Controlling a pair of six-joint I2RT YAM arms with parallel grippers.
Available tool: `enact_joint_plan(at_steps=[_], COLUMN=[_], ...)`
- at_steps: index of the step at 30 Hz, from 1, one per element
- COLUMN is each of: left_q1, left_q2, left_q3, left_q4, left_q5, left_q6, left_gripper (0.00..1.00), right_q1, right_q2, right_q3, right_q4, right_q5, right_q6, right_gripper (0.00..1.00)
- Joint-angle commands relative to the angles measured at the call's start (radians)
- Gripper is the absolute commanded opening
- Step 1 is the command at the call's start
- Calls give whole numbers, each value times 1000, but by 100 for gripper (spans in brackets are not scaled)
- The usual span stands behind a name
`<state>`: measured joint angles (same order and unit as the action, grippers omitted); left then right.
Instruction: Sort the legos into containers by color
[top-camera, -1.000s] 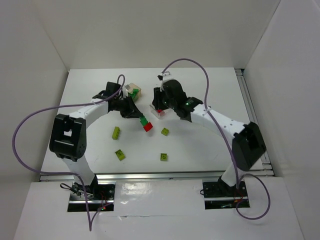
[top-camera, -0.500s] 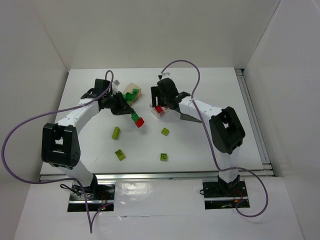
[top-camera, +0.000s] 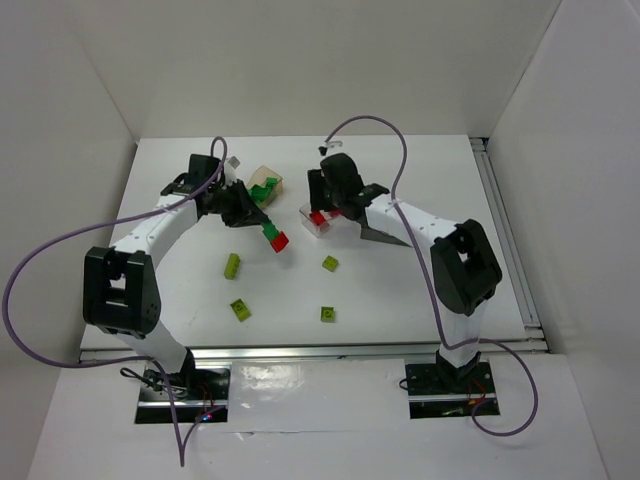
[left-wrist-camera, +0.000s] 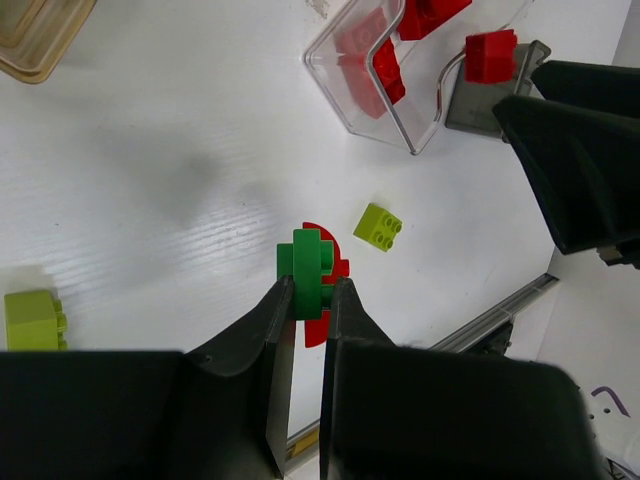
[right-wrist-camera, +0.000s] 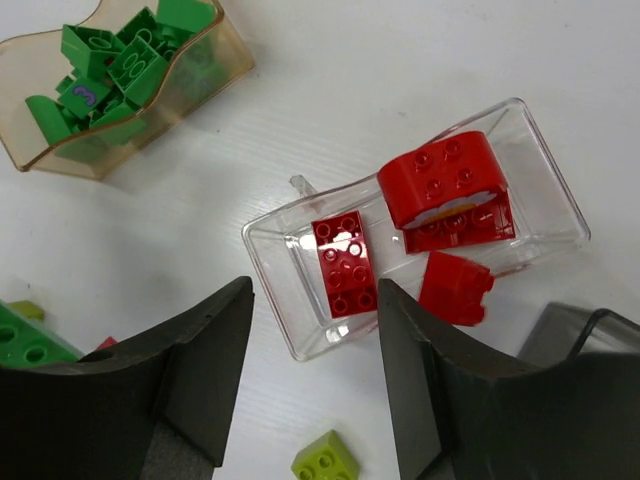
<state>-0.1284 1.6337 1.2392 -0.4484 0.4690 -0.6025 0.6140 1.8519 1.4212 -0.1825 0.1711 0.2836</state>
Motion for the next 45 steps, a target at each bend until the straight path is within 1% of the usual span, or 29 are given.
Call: enact_joint_plan(at_steps=[1, 3, 4, 5, 8, 9, 11, 12, 13, 14, 15, 16, 17, 19, 21, 23, 24, 28, 29, 32, 35, 36, 39, 40, 42, 43, 45], left_q1=[4, 4, 4, 4, 4, 4, 4, 4, 4, 4, 4, 4, 4, 4, 4, 4, 4, 4, 4, 4, 4, 15, 36, 47, 56, 56, 56], left_q2=[-18, -31, -31, -40, -40, -40, -31, -31, -31, -31, -31, -40, -40, -40, -40, -40, -31, -31, -31, -31, -31, -20, -9, 1, 11, 27, 51], left_q3=[40, 40, 40, 51, 63, 63, 74, 74, 74, 74, 74, 74, 74, 83, 103, 117, 127, 137, 137, 137, 146, 146, 146, 129, 114, 103, 114], left_q4=[-3, -3, -3, -3, -21, -21, -21, -21, -12, 0, 1, 1, 11, 11, -5, -24, -38, -47, -47, -47, -47, -47, -29, 9, 49, 68, 77], left_q5=[16, 16, 5, 5, -6, -6, 3, 13, 13, 22, 22, 22, 31, 40, 53, 53, 53, 43, 43, 75, 138, 196, 304, 389, 477, 549, 595], left_q6=[13, 13, 13, 13, 13, 24, 24, 33, 33, 33, 33, 43, 43, 75, 95, 107, 107, 98, 98, 110, 179, 197, 236, 245, 245, 245, 254], left_gripper=[0, 0, 0, 0, 0, 0, 0, 0, 0, 0, 0, 0, 0, 0, 0, 0, 0, 0, 0, 0, 0, 0, 0, 0, 0, 0, 0], right_q1=[-11, -2, 7, 7, 27, 27, 27, 27, 27, 27, 27, 27, 47, 65, 93, 121, 154, 225, 248, 259, 250, 239, 215, 195, 170, 141, 115], right_q2=[65, 56, 15, -15, -150, -178, -215, -215, -215, -215, -224, -224, -235, -226, -194, -181, -181, -148, -135, -135, -146, -146, -155, -178, -212, -241, -261], right_q3=[71, 71, 43, 16, -93, -112, -137, -137, -137, -137, -148, -166, -198, -199, -134, -81, -52, -22, -22, -25, -38, -38, -25, -39, -95, -113, -139], right_q4=[3, 3, 3, 40, 80, 80, 66, 22, 3, 3, 41, 72, 99, 92, 45, -17, -50, -83, -83, -83, -61, -61, -78, -68, -16, 0, 23], right_q5=[-27, -16, -16, -16, -74, -140, -198, -259, -287, -333, -410, -435, -453, -453, -427, -380, -304, -176, -162, -128, -140, -156, -202, -226, -291, -315, -389], right_q6=[-20, -11, -11, -11, -1, 11, 63, 92, 126, 176, 196, 215, 215, 183, 113, 62, 33, 0, -9, -18, -56, -66, -78, -58, -32, -6, 3], right_gripper=[59, 58, 58, 58, 59, 64, 73, 77, 82, 82, 84, 86, 90, 91, 94, 95, 95, 95, 95, 95, 96, 98, 98, 98, 98, 98, 99])
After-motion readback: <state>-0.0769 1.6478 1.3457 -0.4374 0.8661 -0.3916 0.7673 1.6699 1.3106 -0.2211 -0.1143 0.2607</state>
